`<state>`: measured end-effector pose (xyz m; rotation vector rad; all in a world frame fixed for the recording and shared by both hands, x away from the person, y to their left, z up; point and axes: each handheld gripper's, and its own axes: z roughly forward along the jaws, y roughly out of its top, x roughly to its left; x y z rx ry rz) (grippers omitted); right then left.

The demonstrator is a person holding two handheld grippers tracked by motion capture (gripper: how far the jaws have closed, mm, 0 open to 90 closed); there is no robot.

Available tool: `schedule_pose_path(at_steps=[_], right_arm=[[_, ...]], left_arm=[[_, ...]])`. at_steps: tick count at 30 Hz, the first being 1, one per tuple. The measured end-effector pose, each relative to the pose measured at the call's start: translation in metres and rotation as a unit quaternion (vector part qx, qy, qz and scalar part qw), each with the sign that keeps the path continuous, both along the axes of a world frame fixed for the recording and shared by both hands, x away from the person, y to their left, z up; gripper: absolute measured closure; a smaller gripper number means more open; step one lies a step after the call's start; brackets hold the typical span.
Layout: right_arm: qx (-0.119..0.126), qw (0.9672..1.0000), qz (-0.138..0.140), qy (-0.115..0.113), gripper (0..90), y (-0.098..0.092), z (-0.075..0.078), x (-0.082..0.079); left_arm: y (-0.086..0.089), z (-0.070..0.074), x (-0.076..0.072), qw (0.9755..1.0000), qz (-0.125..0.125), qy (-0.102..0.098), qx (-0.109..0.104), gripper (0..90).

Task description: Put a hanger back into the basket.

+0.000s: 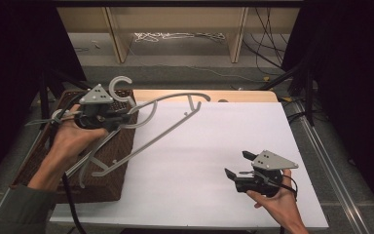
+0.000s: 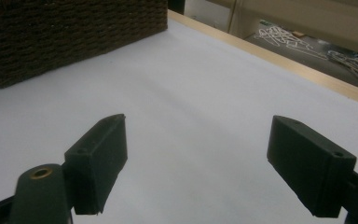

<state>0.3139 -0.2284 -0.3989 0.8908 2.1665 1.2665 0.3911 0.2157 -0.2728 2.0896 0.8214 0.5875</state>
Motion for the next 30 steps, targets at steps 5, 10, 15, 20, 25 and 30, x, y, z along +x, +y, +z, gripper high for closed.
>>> schedule_pose_path(at_steps=[5,10,15,20,25,30], right_arm=[[-0.001,1.0000,0.001,0.006,21.0,0.000,-0.003,-0.001],[0.000,1.0000,-0.001,0.008,21.0,-0.001,-0.004,-0.001],[0.001,1.0000,-0.005,0.004,20.9,-0.001,-0.006,-0.001],[-0.003,0.9999,-0.002,0.011,20.9,0.000,-0.006,-0.002],[-0.004,0.9999,0.001,0.010,20.9,0.000,-0.006,-0.001],[-0.004,0.9999,0.001,0.010,20.9,0.000,-0.006,-0.002]], left_arm=[[0.032,0.004,0.001,0.9993,0.036,-0.008,0.011,82.0],[0.060,-0.001,0.004,0.9973,0.070,-0.019,-0.009,82.0],[0.081,-0.005,0.006,0.9956,0.086,-0.031,-0.020,82.0],[0.102,-0.014,0.010,0.9921,0.118,-0.036,-0.025,82.0],[0.119,-0.026,0.016,0.9890,0.143,-0.036,-0.014,82.0],[0.136,-0.037,0.021,0.9860,0.161,-0.040,0.005,82.0]])
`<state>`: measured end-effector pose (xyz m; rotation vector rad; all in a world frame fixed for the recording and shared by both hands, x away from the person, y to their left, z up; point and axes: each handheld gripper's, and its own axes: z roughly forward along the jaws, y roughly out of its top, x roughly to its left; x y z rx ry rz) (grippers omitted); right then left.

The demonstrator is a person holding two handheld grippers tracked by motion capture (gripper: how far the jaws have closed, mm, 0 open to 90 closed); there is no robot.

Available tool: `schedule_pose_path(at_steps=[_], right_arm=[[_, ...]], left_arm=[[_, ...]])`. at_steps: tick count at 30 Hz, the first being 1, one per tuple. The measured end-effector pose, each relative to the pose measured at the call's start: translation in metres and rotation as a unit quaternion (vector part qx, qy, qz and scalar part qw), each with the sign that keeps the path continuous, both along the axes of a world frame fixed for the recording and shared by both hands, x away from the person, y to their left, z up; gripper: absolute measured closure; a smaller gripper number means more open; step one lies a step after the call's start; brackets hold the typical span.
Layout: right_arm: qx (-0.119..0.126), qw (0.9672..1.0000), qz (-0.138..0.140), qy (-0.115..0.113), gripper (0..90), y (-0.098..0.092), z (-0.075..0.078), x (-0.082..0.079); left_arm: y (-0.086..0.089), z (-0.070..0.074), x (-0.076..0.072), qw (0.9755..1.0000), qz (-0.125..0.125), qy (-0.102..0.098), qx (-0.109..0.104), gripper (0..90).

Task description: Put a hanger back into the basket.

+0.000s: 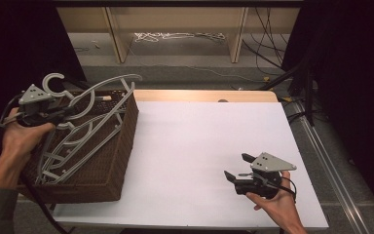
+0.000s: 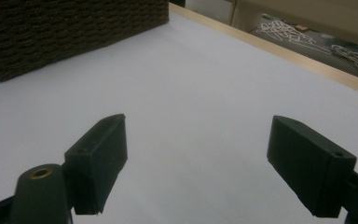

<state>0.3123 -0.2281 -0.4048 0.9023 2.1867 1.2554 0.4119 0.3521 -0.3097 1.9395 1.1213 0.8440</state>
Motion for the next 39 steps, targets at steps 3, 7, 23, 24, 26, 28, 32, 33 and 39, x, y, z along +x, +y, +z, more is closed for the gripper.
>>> schedule_pose_path(at_steps=[3,7,23,24,26,28,32,33,39], right_arm=[[0.000,1.0000,0.000,0.000,20.9,0.000,0.000,0.000],[0.000,1.0000,0.001,0.003,20.6,0.000,-0.001,0.001],[0.000,1.0000,-0.002,0.006,20.5,-0.001,-0.002,0.001],[0.001,1.0000,-0.003,0.007,20.5,-0.001,-0.002,0.001],[0.004,1.0000,-0.004,0.005,20.5,0.000,-0.003,0.002],[0.002,1.0000,-0.002,0.009,20.5,0.000,-0.002,0.002],[0.002,0.9999,-0.003,0.010,20.4,-0.001,-0.003,0.002],[0.002,0.9999,-0.003,0.010,20.4,-0.001,-0.003,0.002],[0.002,0.9999,-0.004,0.010,20.4,-0.001,-0.004,0.003]], left_arm=[[0.008,-0.006,0.002,1.0000,0.004,0.000,0.006,82.0],[0.013,-0.012,0.003,0.9999,0.013,0.004,0.010,82.0],[0.033,-0.043,0.002,0.9992,0.015,0.021,0.030,82.0],[0.033,-0.045,0.002,0.9991,0.016,0.022,0.034,81.9],[0.034,-0.050,0.003,0.9989,0.014,0.026,0.036,81.9],[0.037,-0.052,0.003,0.9978,0.006,0.039,0.053,82.0],[0.035,-0.058,0.004,0.9971,0.003,0.047,0.059,81.9],[0.035,-0.058,0.004,0.9971,0.003,0.047,0.059,81.9],[0.027,-0.072,0.009,0.9946,-0.010,0.071,0.075,81.7]])
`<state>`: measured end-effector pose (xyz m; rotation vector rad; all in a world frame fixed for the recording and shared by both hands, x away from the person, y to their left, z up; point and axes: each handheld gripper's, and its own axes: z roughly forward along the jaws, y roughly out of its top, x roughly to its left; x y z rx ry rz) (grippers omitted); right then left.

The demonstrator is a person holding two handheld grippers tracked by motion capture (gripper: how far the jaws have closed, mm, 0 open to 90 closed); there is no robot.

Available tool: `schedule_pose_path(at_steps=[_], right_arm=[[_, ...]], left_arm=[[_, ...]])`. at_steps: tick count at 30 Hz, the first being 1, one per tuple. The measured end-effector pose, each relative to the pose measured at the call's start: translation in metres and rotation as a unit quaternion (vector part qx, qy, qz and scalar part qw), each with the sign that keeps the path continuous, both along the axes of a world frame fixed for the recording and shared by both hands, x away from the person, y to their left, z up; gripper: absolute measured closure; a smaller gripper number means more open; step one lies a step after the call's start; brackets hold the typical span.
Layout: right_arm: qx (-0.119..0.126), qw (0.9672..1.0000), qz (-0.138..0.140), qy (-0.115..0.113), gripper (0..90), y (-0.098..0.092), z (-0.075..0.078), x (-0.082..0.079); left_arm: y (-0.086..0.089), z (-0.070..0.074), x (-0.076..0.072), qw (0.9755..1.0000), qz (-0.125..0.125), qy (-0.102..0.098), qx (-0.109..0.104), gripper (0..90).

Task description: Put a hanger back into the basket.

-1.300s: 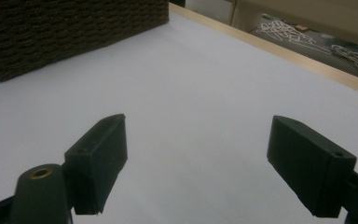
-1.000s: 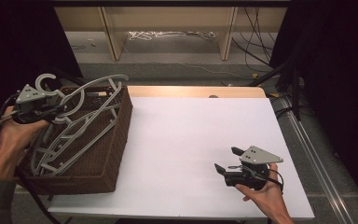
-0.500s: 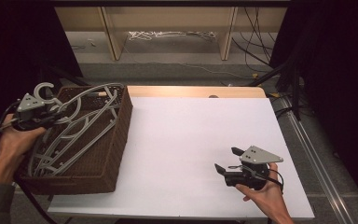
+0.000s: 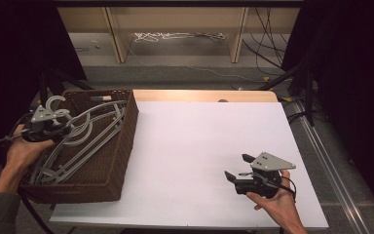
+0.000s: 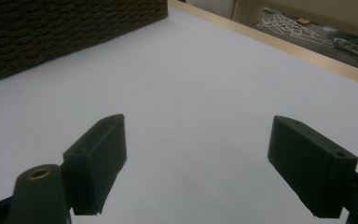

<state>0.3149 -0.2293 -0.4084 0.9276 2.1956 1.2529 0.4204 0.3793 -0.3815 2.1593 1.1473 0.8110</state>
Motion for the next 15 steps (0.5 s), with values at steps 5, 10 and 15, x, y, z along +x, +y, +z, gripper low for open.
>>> schedule_pose_path(at_steps=[5,10,15], right_arm=[[-0.002,1.0000,0.000,0.001,20.4,0.000,-0.001,0.000],[-0.002,1.0000,0.000,0.001,20.3,0.000,-0.001,0.001],[-0.002,1.0000,0.002,0.006,20.0,0.000,-0.002,0.001]], left_arm=[[-0.003,-0.006,0.002,1.0000,0.005,0.006,-0.001,81.5],[-0.003,-0.007,0.003,0.9998,0.016,0.012,0.006,81.4],[-0.003,-0.014,0.010,0.9981,0.038,0.037,0.030,80.7]])
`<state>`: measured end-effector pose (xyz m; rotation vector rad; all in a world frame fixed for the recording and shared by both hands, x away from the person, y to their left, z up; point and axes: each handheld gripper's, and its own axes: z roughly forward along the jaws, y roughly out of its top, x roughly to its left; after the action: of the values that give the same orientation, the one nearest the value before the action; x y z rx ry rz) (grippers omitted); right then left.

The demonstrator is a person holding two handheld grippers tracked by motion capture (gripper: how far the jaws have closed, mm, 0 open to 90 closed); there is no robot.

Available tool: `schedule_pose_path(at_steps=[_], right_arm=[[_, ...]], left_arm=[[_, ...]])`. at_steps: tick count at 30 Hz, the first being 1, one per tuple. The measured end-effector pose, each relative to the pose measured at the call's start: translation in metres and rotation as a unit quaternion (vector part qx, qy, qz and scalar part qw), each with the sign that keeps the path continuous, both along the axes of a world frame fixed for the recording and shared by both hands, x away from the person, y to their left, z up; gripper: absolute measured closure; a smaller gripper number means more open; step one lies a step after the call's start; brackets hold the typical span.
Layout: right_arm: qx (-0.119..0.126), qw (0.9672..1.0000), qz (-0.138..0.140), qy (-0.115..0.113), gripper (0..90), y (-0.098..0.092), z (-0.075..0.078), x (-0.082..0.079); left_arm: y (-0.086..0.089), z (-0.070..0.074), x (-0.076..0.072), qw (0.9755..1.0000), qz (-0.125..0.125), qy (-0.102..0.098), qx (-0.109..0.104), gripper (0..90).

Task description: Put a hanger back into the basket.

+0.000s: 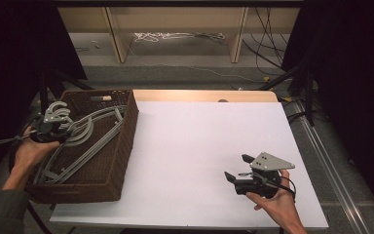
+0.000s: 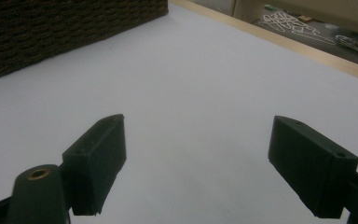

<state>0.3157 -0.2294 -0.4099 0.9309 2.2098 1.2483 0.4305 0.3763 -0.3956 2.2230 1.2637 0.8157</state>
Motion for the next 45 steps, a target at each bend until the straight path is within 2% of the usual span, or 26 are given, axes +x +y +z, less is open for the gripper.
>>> schedule_pose_path(at_steps=[3,4,5,7,9,12,14,17,18,19,20,21,24,27,29,31,32,33,34,36,37,38,41,42,44,45], right_arm=[[-0.001,1.0000,-0.002,-0.001,20.0,0.000,0.000,0.000],[0.000,1.0000,-0.002,-0.001,20.0,-0.001,0.000,0.000],[-0.001,1.0000,-0.003,-0.001,19.9,-0.001,-0.001,0.000],[-0.001,1.0000,-0.004,-0.001,19.9,-0.001,-0.001,0.000],[0.000,1.0000,-0.004,-0.003,19.9,-0.001,0.000,0.000],[0.001,1.0000,-0.004,-0.005,19.9,-0.001,0.000,0.000],[0.004,1.0000,-0.004,-0.005,19.9,-0.001,0.000,0.000],[0.006,0.9999,-0.006,-0.008,19.9,-0.001,0.000,0.000],[0.004,0.9999,-0.007,-0.011,19.9,-0.001,0.001,0.000],[0.009,0.9999,-0.007,-0.013,19.9,-0.001,0.000,0.000],[0.008,0.9999,-0.007,-0.011,19.9,-0.001,0.001,-0.001],[0.008,0.9999,-0.007,-0.011,19.9,-0.001,0.001,-0.001],[0.011,0.9998,-0.009,-0.016,19.9,-0.001,0.001,-0.001],[0.016,0.9996,-0.011,-0.020,19.9,-0.001,0.002,-0.001],[0.020,0.9995,-0.012,-0.022,19.9,-0.001,0.002,-0.001],[0.023,0.9994,-0.013,-0.022,19.9,-0.001,0.002,-0.002],[0.017,0.9996,-0.016,-0.018,19.9,-0.002,0.003,-0.003],[0.025,0.9994,-0.014,-0.022,19.9,-0.001,0.002,-0.003],[0.028,0.9994,-0.014,-0.015,19.9,-0.001,0.002,-0.004],[0.032,0.9993,-0.015,-0.014,19.8,0.000,0.002,-0.005],[0.039,0.9990,-0.015,-0.017,19.8,0.000,0.001,-0.005],[0.037,0.9990,-0.016,-0.022,19.8,0.000,0.002,-0.006],[0.041,0.9989,-0.016,-0.018,19.8,-0.001,0.002,-0.009],[0.044,0.9986,-0.015,-0.027,19.6,-0.001,0.002,-0.008],[0.045,0.9985,-0.018,-0.025,19.6,-0.002,0.002,-0.010],[0.049,0.9983,-0.021,-0.023,19.6,-0.002,0.002,-0.012]], left_arm=[[0.001,-0.001,0.002,0.9999,0.012,0.004,-0.008,80.0],[0.002,-0.002,0.003,0.9996,0.017,0.008,-0.019,79.0],[0.002,-0.003,0.003,0.9993,0.025,0.006,-0.029,76.3],[0.005,-0.003,0.003,0.9989,0.033,0.003,-0.034,69.8],[0.008,-0.001,0.002,0.9988,0.039,-0.004,-0.029,62.6],[0.007,0.001,-0.003,0.9965,0.058,-0.023,-0.056,55.1],[0.006,0.006,-0.007,0.9953,0.064,-0.035,-0.063,48.2],[0.003,0.015,-0.013,0.9909,0.078,-0.058,-0.094,41.2],[0.001,0.016,-0.015,0.9885,0.082,-0.064,-0.110,39.2],[-0.002,0.019,-0.017,0.9864,0.081,-0.071,-0.124,37.9],[-0.008,0.024,-0.023,0.9843,0.073,-0.087,-0.135,36.2],[-0.008,0.024,-0.023,0.9843,0.073,-0.087,-0.135,33.3],[-0.022,0.030,-0.032,0.9788,0.068,-0.111,-0.158,29.0],[-0.037,0.036,-0.043,0.9766,0.037,-0.130,-0.168,25.8],[-0.048,0.038,-0.051,0.9702,0.019,-0.133,-0.202,22.7],[-0.059,0.041,-0.060,0.9662,-0.004,-0.139,-0.217,21.3],[-0.065,0.043,-0.065,0.9636,-0.011,-0.143,-0.226,20.7],[-0.070,0.044,-0.070,0.9580,-0.019,-0.146,-0.246,20.6],[-0.076,0.045,-0.073,0.9525,-0.029,-0.149,-0.264,20.6],[-0.087,0.047,-0.081,0.9459,-0.039,-0.155,-0.283,20.4],[-0.093,0.047,-0.084,0.9436,-0.046,-0.158,-0.288,20.1],[-0.098,0.047,-0.087,0.9438,-0.055,-0.158,-0.285,19.8],[-0.115,0.045,-0.095,0.9472,-0.075,-0.165,-0.265,19.1],[-0.119,0.044,-0.098,0.9467,-0.077,-0.168,-0.264,19.0],[-0.127,0.040,-0.103,0.9431,-0.086,-0.167,-0.275,18.7],[-0.130,0.038,-0.106,0.9426,-0.092,-0.164,-0.276,18.6]])
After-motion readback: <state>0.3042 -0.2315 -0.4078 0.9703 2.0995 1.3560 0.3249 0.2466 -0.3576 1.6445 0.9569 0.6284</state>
